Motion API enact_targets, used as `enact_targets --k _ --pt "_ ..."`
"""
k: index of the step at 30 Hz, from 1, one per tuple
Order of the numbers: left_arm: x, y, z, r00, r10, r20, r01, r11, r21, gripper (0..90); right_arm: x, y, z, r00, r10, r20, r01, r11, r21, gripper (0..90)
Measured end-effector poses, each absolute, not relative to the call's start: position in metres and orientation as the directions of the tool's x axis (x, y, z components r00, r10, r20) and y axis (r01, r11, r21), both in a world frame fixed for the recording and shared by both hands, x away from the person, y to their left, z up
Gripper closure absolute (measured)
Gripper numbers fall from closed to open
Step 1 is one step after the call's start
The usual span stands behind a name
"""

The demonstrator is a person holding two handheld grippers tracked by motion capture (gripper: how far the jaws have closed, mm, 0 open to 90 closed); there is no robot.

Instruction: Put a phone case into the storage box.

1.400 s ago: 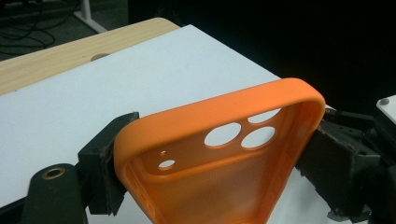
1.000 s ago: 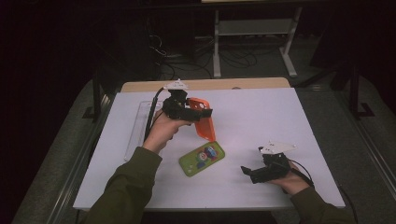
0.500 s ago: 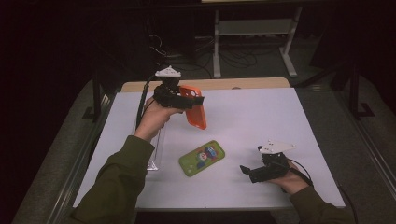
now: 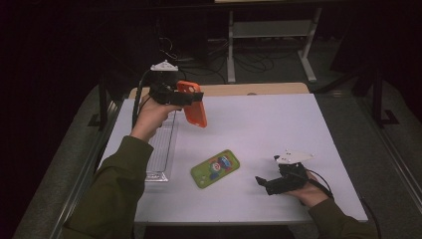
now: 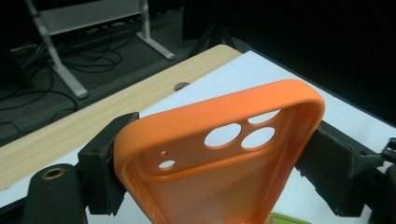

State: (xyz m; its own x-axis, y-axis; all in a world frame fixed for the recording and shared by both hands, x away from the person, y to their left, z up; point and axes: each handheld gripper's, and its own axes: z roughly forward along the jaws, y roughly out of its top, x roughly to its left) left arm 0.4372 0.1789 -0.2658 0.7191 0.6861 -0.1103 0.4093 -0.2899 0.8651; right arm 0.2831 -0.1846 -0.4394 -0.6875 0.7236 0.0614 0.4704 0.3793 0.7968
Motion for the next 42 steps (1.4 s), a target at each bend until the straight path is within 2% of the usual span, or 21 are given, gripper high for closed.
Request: enact_targets --k 19,35,42 --pt "0.452 0.233 -0.253 0.617 0.786 -0.029 0.415 -0.295 0.861 17.4 0.283 -0.185 -0.440 -0.684 0.726 0.071 0.481 0.375 0.792 0.0" --pt "0.476 0.257 -0.293 0.423 0.906 -0.008 0.512 -0.231 0.827 17.1 0.283 -0.186 -0.439 -0.685 0.725 0.067 0.478 0.378 0.793 0.0" --pt "0.485 0.256 -0.312 0.385 0.923 0.002 0.530 -0.222 0.819 17.0 0.283 -0.187 -0.439 -0.681 0.729 0.067 0.479 0.374 0.794 0.0"
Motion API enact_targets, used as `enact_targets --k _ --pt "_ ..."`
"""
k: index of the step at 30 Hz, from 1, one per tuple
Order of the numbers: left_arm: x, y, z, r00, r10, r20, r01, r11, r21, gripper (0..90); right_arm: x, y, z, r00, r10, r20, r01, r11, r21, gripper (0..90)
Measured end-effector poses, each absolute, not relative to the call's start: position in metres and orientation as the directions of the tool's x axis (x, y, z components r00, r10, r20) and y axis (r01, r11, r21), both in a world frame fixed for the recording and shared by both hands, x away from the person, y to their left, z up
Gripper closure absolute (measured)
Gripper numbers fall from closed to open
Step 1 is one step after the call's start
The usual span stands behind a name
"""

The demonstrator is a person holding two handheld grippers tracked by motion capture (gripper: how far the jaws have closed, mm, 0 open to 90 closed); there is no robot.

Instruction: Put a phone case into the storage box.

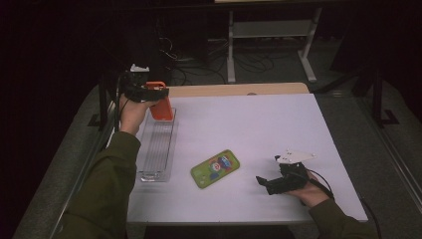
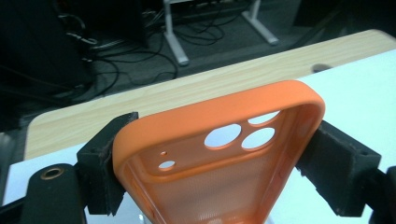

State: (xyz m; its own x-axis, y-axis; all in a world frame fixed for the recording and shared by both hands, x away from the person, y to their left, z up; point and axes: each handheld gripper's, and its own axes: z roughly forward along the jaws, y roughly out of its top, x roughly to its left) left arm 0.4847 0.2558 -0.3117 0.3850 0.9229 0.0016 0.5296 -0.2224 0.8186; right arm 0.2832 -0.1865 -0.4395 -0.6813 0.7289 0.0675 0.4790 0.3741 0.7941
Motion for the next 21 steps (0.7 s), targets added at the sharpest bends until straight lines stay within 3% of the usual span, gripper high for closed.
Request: enact_targets --k 21 --pt "0.505 0.248 -0.348 0.339 0.940 0.040 0.564 -0.237 0.791 16.6 0.283 -0.188 -0.439 -0.680 0.730 0.066 0.479 0.374 0.794 0.0"
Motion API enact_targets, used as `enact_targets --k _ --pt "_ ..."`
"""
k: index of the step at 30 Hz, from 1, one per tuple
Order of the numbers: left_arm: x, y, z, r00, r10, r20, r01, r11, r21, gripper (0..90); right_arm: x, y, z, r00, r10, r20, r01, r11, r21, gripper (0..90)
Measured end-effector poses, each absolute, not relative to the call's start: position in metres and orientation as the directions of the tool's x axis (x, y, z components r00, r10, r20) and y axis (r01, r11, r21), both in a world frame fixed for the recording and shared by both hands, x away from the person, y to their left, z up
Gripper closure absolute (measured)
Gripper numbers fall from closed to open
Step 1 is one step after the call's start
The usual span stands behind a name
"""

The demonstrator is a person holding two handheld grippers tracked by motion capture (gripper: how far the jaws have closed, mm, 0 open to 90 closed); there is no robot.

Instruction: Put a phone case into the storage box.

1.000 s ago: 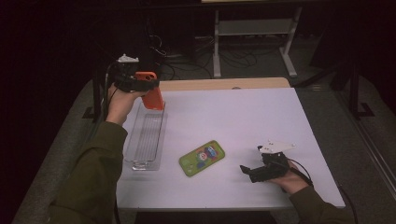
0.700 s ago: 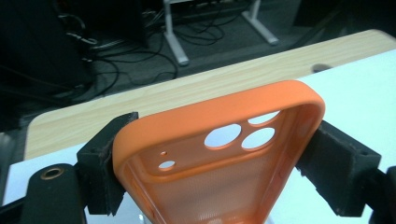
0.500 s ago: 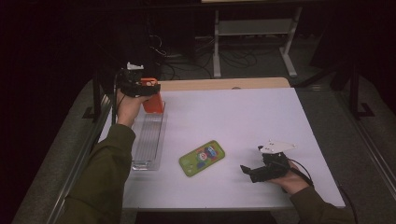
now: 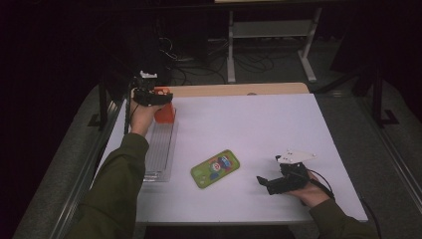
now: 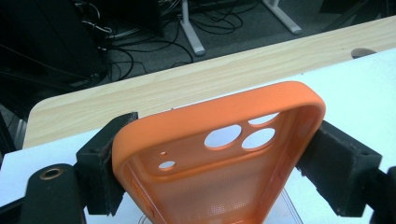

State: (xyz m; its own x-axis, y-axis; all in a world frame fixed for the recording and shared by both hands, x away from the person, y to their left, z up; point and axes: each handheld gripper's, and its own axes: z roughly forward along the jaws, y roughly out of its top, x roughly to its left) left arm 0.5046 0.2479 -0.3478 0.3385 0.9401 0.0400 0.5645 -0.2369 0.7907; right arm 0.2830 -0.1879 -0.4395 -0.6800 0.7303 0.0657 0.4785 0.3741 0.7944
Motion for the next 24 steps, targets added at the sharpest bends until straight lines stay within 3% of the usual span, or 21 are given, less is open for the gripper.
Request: enact_targets --k 16,24 --pt "0.5087 0.2453 -0.3571 0.329 0.943 0.051 0.581 -0.245 0.777 15.0 0.2827 -0.1884 -0.4398 -0.679 0.732 0.064 0.479 0.375 0.794 0.0" --pt "0.5091 0.2459 -0.3567 0.317 0.947 0.051 0.584 -0.238 0.776 6.5 0.2826 -0.1884 -0.4397 -0.678 0.732 0.064 0.479 0.375 0.794 0.0"
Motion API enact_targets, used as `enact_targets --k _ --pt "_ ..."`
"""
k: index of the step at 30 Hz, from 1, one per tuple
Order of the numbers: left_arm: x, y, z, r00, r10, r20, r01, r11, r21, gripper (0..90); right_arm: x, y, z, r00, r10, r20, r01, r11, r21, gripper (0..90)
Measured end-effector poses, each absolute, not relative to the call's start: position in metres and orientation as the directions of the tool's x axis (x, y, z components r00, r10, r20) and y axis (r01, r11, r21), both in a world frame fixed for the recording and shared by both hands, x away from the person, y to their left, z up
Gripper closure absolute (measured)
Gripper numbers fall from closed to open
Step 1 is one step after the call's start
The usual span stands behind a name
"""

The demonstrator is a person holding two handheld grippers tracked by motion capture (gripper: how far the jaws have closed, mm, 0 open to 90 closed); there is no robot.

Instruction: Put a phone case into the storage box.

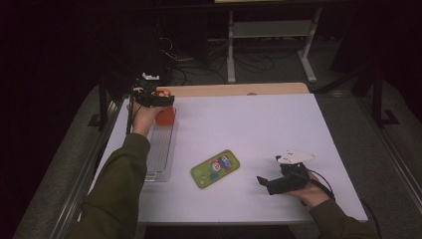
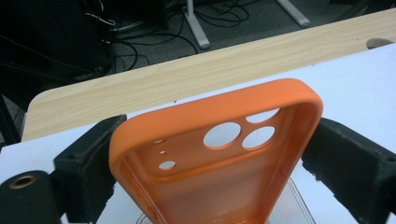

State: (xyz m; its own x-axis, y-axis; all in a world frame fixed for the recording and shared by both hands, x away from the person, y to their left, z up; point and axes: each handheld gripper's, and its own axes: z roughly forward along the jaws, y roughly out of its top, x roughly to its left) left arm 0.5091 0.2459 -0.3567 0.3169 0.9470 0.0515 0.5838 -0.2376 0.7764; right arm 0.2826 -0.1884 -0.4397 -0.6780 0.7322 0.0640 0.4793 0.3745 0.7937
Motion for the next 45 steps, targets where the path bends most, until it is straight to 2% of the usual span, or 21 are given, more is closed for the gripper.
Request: enact_targets --k 4,21,32,45 --pt "0.508 0.249 -0.355 0.318 0.947 0.050 0.580 -0.236 0.779 1.8 0.283 -0.188 -0.440 -0.678 0.732 0.064 0.479 0.374 0.794 0.0" --pt "0.486 0.272 -0.324 0.377 0.925 0.036 0.533 -0.249 0.809 0.6 0.283 -0.188 -0.439 -0.677 0.733 0.060 0.478 0.377 0.793 0.0" --pt "0.460 0.273 -0.308 0.498 0.867 -0.001 0.502 -0.287 0.816 0.6 0.285 -0.187 -0.439 -0.675 0.736 0.060 0.479 0.374 0.794 0.0" --pt "0.430 0.248 -0.306 0.615 0.788 -0.033 0.471 -0.333 0.817 0.6 0.283 -0.188 -0.439 -0.667 0.742 0.066 0.487 0.368 0.792 0.0"
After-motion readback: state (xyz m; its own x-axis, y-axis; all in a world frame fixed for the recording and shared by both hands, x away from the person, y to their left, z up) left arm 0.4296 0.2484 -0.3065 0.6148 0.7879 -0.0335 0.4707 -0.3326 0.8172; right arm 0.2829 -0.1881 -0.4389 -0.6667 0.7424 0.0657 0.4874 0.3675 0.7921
